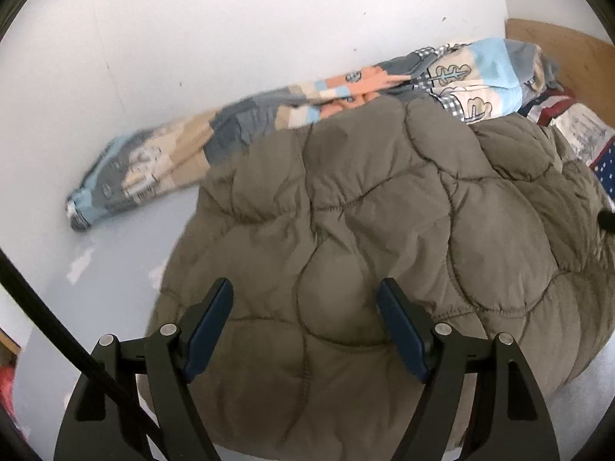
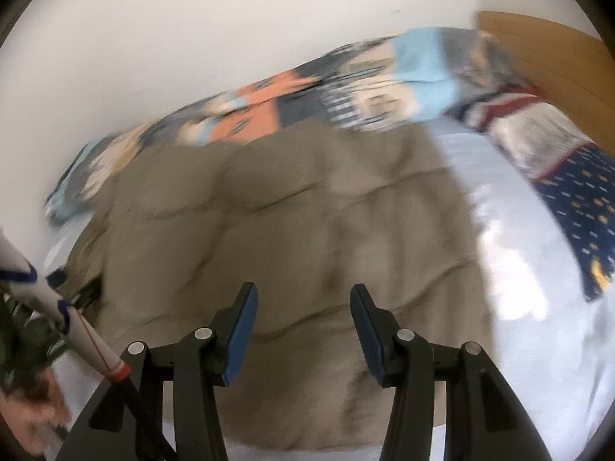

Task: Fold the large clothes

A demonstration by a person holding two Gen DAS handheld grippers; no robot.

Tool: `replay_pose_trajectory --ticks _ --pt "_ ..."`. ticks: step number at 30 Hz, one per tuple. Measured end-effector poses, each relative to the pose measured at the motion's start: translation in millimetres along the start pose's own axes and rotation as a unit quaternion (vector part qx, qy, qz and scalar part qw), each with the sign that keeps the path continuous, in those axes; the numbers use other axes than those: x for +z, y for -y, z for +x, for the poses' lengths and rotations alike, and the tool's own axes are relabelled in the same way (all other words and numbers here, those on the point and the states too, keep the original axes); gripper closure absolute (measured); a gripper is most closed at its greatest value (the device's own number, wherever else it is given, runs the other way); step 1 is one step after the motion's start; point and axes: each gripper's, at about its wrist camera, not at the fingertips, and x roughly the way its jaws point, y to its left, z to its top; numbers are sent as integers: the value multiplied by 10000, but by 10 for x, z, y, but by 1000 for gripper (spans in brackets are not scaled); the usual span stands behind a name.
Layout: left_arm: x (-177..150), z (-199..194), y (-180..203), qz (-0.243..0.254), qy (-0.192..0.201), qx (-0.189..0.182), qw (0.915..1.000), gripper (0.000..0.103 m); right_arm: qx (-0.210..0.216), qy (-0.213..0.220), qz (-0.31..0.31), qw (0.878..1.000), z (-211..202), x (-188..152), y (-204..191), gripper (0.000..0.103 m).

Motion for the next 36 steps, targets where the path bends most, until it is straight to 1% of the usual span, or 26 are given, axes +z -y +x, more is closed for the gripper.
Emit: replay_pose_trajectory --ticks 2,4,6,8,11,17,29,32,36 --pt "-5 -5 45 169 43 74 9998 26 -117 -68 205 9997 32 49 151 49" --pt "-24 18 91 306 36 170 9994 26 -225 -227 390 9987 99 50 262 49" --pt "-31 38 101 345 21 178 9992 26 -264 -424 463 9977 173 12 303 49" --pt "-34 44 109 377 27 188 9991 26 -273 -648 453 9965 277 -56 282 49" --pt "-43 46 112 370 20 174 9992 26 -349 -722 304 9963 331 -90 240 49" --pt "-55 55 130 396 39 191 9990 26 -272 -791 403 9957 365 -103 289 48" --pt "-52 50 135 437 66 217 9988 26 -302 -846 385 9952 358 -106 259 46" --pt "-49 47 137 421 52 209 9989 26 -285 -763 446 9957 305 -88 256 46" --pt "-4 -1 81 200 115 146 9996 26 -294 -493 364 9977 211 -54 195 46"
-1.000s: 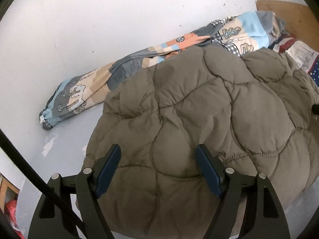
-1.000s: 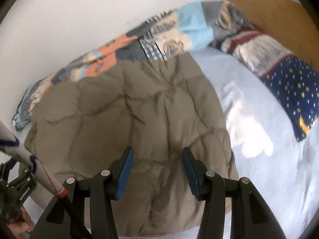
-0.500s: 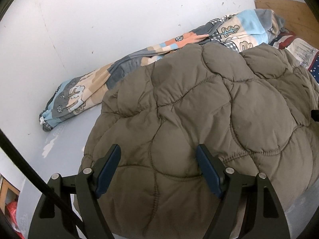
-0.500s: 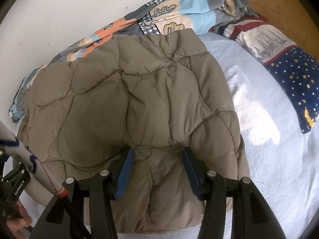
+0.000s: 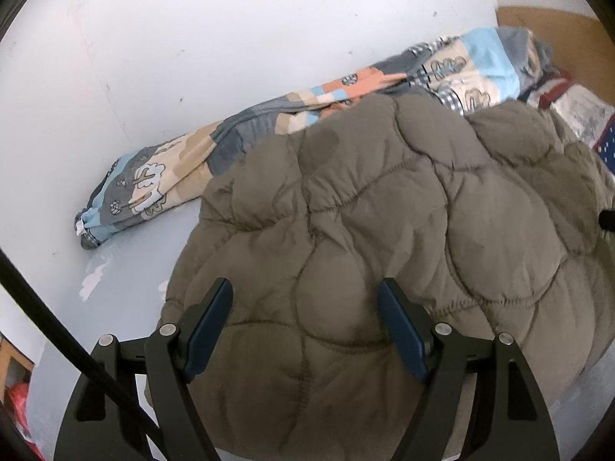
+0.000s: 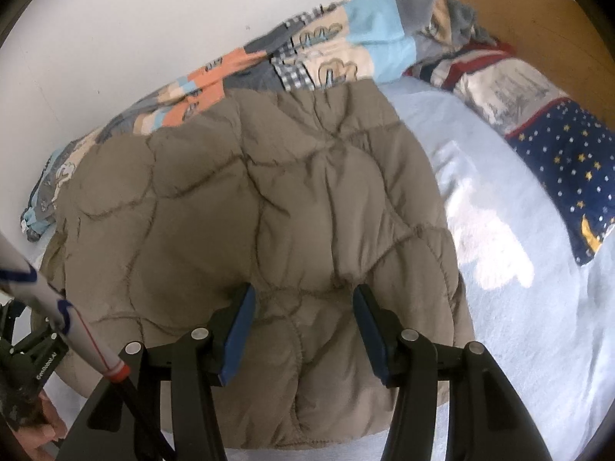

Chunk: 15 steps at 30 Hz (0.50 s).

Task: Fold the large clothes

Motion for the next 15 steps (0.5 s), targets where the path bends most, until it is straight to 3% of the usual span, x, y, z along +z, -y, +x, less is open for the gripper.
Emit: replay_pose_trajectory --ticks 6,15 --pt "-4 46 -22 -53 -126 -7 9999 26 183 -147 -348 9991 59 -48 -183 46" --pt "36 19 -83 -138 -81 2 9999 26 -252 -70 -854 9960 33 -101 -332 44"
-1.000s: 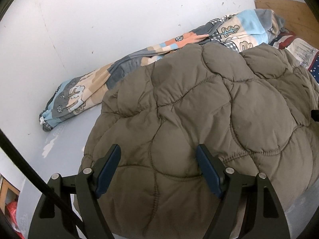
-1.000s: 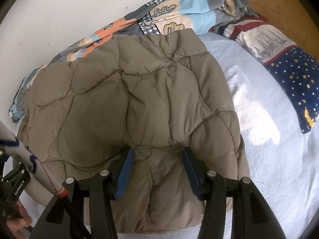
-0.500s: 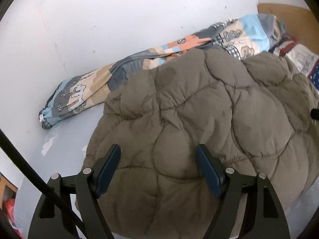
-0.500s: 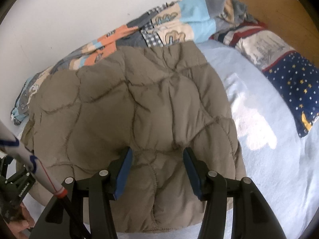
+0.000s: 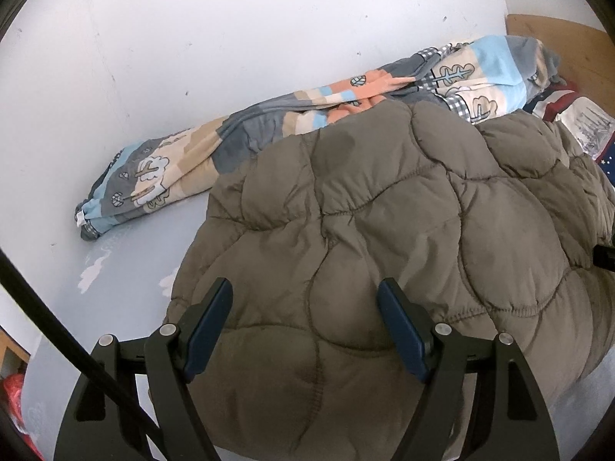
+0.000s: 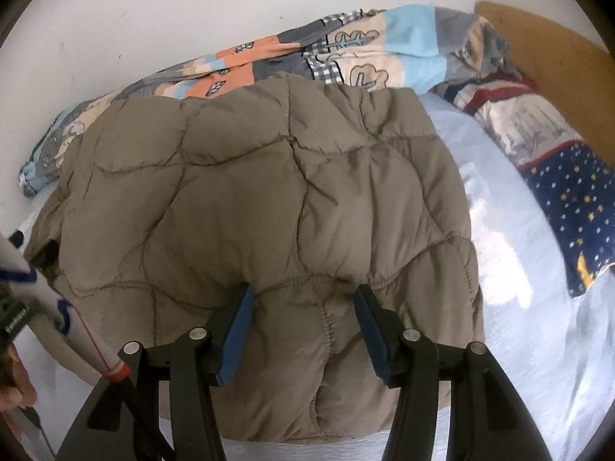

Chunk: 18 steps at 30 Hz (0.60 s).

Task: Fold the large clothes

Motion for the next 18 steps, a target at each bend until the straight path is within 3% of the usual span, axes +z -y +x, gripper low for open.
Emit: replay_pose_trajectory --ticks 13,18 --pt "0 -4 -19 -22 -32 -1 10000 26 -556 419 -553 9960 -150 0 -176 40" --pt "-48 114 -38 -58 -309 -97 9995 26 -397 391 -558 9969 -139 -5 -199 40"
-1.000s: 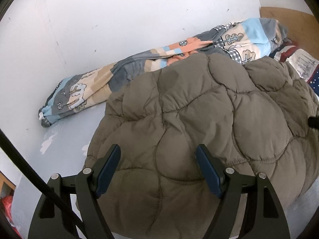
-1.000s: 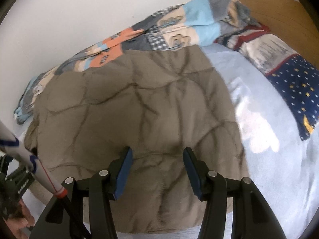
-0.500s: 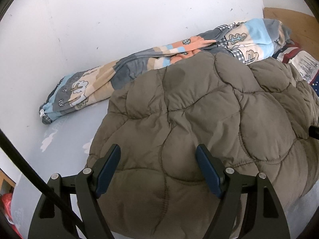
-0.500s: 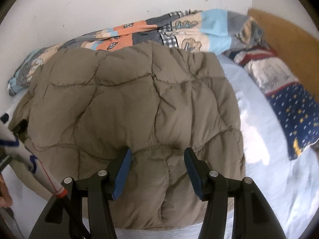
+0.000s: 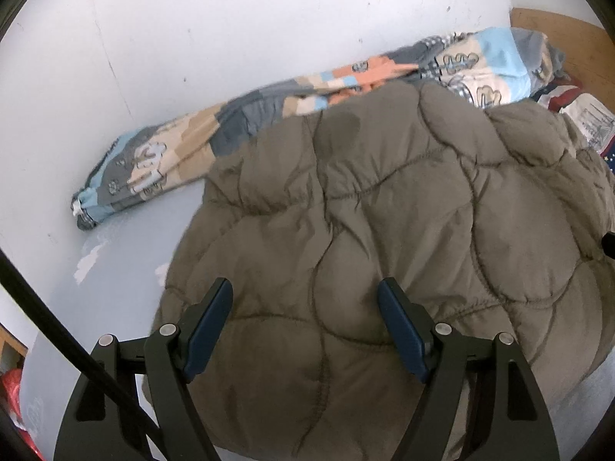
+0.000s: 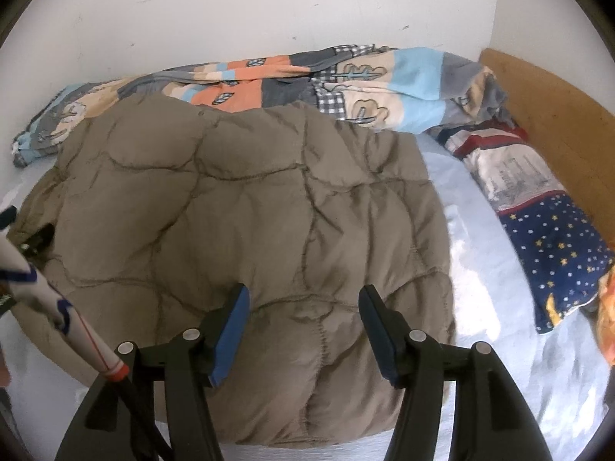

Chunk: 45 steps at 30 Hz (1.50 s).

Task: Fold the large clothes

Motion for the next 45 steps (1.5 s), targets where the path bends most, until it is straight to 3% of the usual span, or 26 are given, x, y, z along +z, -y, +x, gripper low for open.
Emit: replay_pose_trajectory --ticks 8,18,34,41,45 --pt "25 -44 -39 -113 45 15 9999 26 126 -294 70 9995 122 -41 -5 39" --pt "107 -377 -121 -139 546 201 9982 26 171 109 73 9998 -183 33 -87 39" --pt "120 -674 -79 -170 915 172 9955 26 337 630 -488 9962 -623 15 -500 39" --pt "100 -634 -2 -35 824 134 9965 26 368 506 -393 9973 -561 -4 -455 38" --pt "64 -459 -5 -81 404 -59 9991 26 474 227 -116 9986 -426 -15 -332 37"
